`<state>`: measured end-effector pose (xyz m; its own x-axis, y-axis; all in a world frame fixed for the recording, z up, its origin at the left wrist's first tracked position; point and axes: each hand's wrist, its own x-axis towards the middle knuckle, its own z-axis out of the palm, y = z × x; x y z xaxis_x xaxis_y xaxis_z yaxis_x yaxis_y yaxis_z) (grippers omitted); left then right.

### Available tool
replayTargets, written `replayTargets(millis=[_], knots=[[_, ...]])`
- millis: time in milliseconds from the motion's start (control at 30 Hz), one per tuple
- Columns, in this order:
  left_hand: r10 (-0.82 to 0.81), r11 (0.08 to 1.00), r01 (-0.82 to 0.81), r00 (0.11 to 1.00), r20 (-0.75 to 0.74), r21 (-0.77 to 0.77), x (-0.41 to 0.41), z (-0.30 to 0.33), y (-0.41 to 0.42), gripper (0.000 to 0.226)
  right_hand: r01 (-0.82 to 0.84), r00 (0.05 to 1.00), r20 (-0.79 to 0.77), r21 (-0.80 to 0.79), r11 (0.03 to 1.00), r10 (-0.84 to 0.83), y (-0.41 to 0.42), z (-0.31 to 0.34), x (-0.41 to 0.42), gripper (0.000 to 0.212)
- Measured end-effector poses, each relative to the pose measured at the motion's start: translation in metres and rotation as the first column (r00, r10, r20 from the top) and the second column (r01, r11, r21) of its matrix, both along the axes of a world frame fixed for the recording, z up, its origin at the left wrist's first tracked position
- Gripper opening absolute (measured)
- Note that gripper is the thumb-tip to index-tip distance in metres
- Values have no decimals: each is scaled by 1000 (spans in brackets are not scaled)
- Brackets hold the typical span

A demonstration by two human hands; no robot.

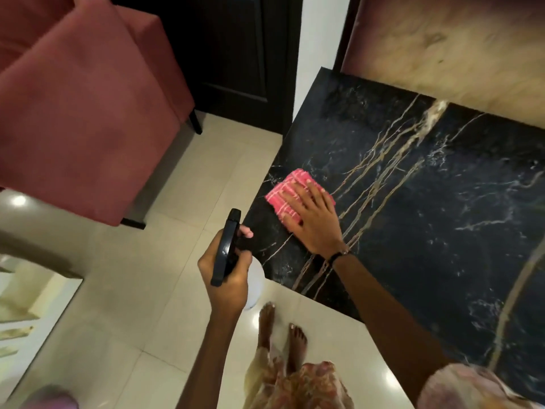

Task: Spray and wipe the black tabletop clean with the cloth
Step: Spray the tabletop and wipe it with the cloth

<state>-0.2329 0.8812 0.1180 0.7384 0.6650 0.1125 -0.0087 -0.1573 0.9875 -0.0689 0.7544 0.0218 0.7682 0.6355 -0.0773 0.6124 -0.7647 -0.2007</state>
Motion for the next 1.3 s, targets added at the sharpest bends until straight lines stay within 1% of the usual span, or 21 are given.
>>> replayTargets(millis=[67, 133, 167, 233, 300, 367, 433, 500, 567, 633, 667, 767, 900, 967, 1067, 1133, 1233, 1300], knots=[[-34, 999, 34, 999, -4, 11, 12, 1, 3, 24, 186, 982, -26, 39, 982, -185, -22, 3, 10, 69], [-76, 997, 76, 997, -26, 7, 25, 3, 4, 24, 374, 927, -38, 80, 924, -373, -45, 7, -4, 64], [-95, 995, 95, 995, -42, 6, 31, 4, 5, 26, 433, 901, -55, 86, 897, -430, -54, 8, -20, 62], [-124, 992, 124, 990, -73, 0, 41, 5, 7, 35, 464, 885, -95, 109, 879, -456, -62, 10, -60, 58], [-164, 986, 162, 983, -84, -28, 51, 5, 10, 37, 394, 918, -101, 137, 909, -383, -59, 13, -101, 53], [-196, 980, 192, 976, -92, -42, 58, 4, 13, 35, 234, 971, -88, 135, 963, -223, -52, 13, -130, 49], [-227, 974, 224, 969, -100, -37, 64, 3, 17, 36, 49, 995, -92, 94, 994, -40, -52, 13, -137, 49], [-252, 968, 251, 962, -105, -24, 67, 2, 21, 37, -116, 982, -142, 47, 992, 121, -62, 14, -122, 51], [-273, 962, 272, 956, -109, -28, 70, 2, 25, 33, -239, 948, -218, 4, 971, 234, -77, 19, -98, 53], [-287, 958, 284, 952, -108, -38, 71, 2, 27, 32, -284, 922, -278, -18, 959, 268, -84, 24, -80, 53], [-288, 958, 285, 952, -108, -43, 72, 3, 27, 33, -276, 925, -279, -29, 961, 257, -81, 26, -78, 53], [-282, 959, 278, 955, -96, -53, 70, 4, 25, 35, -151, 959, -247, -27, 988, 140, -57, 24, -91, 56], [-328, 945, 328, 941, -80, -14, 65, 5, 22, 25, 20, 980, -197, 37, 999, -12, -31, 28, -105, 59], [-359, 932, 361, 928, -100, 9, 63, 10, 20, 27, 85, 974, -212, 45, 995, -74, -24, 37, -107, 58], [-356, 933, 360, 923, -149, 3, 61, 13, 22, 38, 153, 950, -283, 43, 987, -134, -15, 45, -106, 53], [-351, 934, 357, 918, -187, -1, 61, 14, 24, 36, 203, 932, -326, 103, 974, -159, -10, 51, -103, 49], [-351, 936, 350, 909, -224, -45, 64, 20, 22, 30, 293, 899, -405, 270, 917, -168, -3, 57, -100, 50], [-354, 935, 350, 906, -232, -59, 65, 29, 17, 38, 356, 862, -482, 356, 864, -157, -2, 67, -99, 52]])
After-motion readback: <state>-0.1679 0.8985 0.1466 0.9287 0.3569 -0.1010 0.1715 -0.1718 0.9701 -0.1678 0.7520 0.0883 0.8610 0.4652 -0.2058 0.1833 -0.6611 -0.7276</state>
